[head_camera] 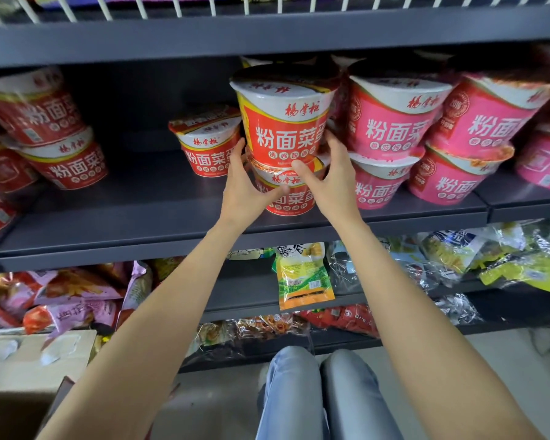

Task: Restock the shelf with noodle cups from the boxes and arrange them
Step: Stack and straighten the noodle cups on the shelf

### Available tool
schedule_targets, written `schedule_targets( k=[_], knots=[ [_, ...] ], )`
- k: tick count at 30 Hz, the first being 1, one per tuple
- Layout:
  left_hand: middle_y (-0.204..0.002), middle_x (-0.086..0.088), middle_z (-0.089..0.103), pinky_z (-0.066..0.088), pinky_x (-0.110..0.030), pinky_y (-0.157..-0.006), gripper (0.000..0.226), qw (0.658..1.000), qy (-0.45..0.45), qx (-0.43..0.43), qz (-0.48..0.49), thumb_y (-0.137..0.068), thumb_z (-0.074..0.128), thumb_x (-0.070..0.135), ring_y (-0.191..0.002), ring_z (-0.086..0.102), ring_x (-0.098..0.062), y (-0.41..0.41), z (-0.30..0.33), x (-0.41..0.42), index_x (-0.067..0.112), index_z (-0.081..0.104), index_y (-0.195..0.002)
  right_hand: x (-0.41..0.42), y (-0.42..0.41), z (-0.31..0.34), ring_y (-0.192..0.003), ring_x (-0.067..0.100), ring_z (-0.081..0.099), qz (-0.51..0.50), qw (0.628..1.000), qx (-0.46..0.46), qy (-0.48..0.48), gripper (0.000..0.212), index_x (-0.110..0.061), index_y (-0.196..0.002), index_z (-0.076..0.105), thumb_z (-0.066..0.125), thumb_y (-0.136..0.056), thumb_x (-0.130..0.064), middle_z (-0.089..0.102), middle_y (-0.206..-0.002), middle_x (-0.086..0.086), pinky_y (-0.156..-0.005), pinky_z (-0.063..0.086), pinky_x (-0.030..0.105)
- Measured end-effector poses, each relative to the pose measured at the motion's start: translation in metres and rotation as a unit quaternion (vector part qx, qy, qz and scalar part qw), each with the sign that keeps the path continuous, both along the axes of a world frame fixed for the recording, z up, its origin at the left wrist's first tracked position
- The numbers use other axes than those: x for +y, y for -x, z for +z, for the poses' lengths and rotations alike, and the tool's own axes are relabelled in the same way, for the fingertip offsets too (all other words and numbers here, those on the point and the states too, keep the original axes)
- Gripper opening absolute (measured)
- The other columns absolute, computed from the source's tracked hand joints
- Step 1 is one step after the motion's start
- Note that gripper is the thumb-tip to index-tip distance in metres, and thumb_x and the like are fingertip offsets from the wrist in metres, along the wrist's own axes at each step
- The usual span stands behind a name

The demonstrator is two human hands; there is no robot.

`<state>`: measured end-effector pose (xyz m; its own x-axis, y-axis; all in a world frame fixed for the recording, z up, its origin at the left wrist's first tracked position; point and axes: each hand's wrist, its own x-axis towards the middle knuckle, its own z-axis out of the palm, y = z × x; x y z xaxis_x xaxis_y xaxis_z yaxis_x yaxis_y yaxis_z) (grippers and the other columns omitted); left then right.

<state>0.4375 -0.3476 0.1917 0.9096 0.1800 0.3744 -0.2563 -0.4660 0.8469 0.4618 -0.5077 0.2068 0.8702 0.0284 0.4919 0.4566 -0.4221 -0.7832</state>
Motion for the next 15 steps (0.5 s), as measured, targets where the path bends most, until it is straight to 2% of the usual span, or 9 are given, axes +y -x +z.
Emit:
schedule_targets(
  k=[2,4,5,7,9,11,13,15],
  knots=[
    [-0.156,-0.003,0.023,0.035,-0.026,-0.111,0.109,0.997,0.061,0.005,-0.054,-0.072,0.082,0.028,-0.139,0.030,-0.011,-0.002,0.009,0.008,0.019,0.006,-0.150,-0.005,0.004,0.000,-0.138,0.017,0.034,-0.002,1.000,0.004,0.012,0.082,-0.008,-0.147,0.029,0.069,-0.084,-0.043,0.036,-0.149,0.008,-0.107,0.031,0.020],
    [-0.157,-0.005,0.020,0.033,-0.035,-0.113,0.111,0.989,0.130,0.020,-0.071,-0.074,0.077,0.026,-0.141,0.029,-0.014,-0.006,0.026,0.017,0.022,-0.002,-0.151,-0.008,0.012,-0.005,-0.139,0.019,0.031,-0.029,0.999,0.005,0.021,0.086,-0.009,-0.148,0.027,0.070,-0.082,-0.044,0.033,-0.150,0.008,-0.107,0.029,0.024],
    [-0.157,-0.005,0.023,0.033,-0.038,-0.113,0.113,0.988,0.132,0.025,-0.069,-0.074,0.077,0.029,-0.140,0.031,-0.015,-0.008,0.034,0.019,0.023,-0.004,-0.151,-0.007,0.015,-0.009,-0.138,0.020,0.033,-0.042,0.999,0.008,0.020,0.087,-0.009,-0.148,0.026,0.072,-0.081,-0.042,0.034,-0.149,0.009,-0.107,0.030,0.026],
    [-0.153,-0.003,0.032,0.038,-0.037,-0.110,0.113,0.994,0.082,0.029,-0.062,-0.074,0.080,0.032,-0.136,0.038,-0.014,-0.013,0.045,0.016,0.020,-0.001,-0.152,-0.004,0.020,-0.014,-0.136,0.018,0.037,-0.036,0.999,0.023,-0.006,0.091,-0.009,-0.147,0.026,0.077,-0.078,-0.037,0.038,-0.147,0.007,-0.108,0.033,0.026],
    [-0.148,-0.003,0.040,0.043,-0.033,-0.105,0.110,0.998,0.048,0.019,-0.047,-0.072,0.081,0.033,-0.132,0.044,-0.014,-0.015,0.049,0.007,0.018,0.007,-0.152,0.003,0.020,-0.017,-0.129,0.009,0.043,0.006,0.997,0.037,-0.069,0.090,-0.012,-0.145,0.029,0.081,-0.074,-0.032,0.045,-0.141,0.000,-0.104,0.036,0.016],
    [-0.145,-0.002,0.044,0.046,-0.038,-0.104,0.109,0.999,0.031,0.001,-0.033,-0.069,0.083,0.040,-0.129,0.048,-0.014,-0.017,0.047,0.000,0.017,0.014,-0.151,0.009,0.017,-0.023,-0.126,0.003,0.045,0.019,0.994,0.035,-0.104,0.093,-0.015,-0.145,0.029,0.082,-0.072,-0.035,0.047,-0.140,-0.005,-0.101,0.038,0.014],
    [-0.144,0.001,0.047,0.048,-0.042,-0.101,0.113,1.000,0.015,-0.002,-0.024,-0.064,0.081,0.053,-0.127,0.050,-0.013,-0.018,0.045,-0.002,0.021,0.016,-0.151,0.014,0.014,-0.029,-0.130,0.007,0.042,0.010,0.994,0.027,-0.106,0.098,-0.015,-0.147,0.026,0.083,-0.070,-0.038,0.044,-0.142,-0.002,-0.103,0.037,0.018],
    [-0.143,0.004,0.047,0.049,-0.043,-0.100,0.115,1.000,0.000,0.003,-0.019,-0.063,0.078,0.060,-0.126,0.051,-0.012,-0.019,0.044,-0.001,0.024,0.014,-0.151,0.015,0.012,-0.033,-0.132,0.009,0.039,0.005,0.994,0.030,-0.105,0.100,-0.015,-0.148,0.024,0.083,-0.070,-0.036,0.042,-0.144,0.000,-0.103,0.034,0.017]
  ],
)
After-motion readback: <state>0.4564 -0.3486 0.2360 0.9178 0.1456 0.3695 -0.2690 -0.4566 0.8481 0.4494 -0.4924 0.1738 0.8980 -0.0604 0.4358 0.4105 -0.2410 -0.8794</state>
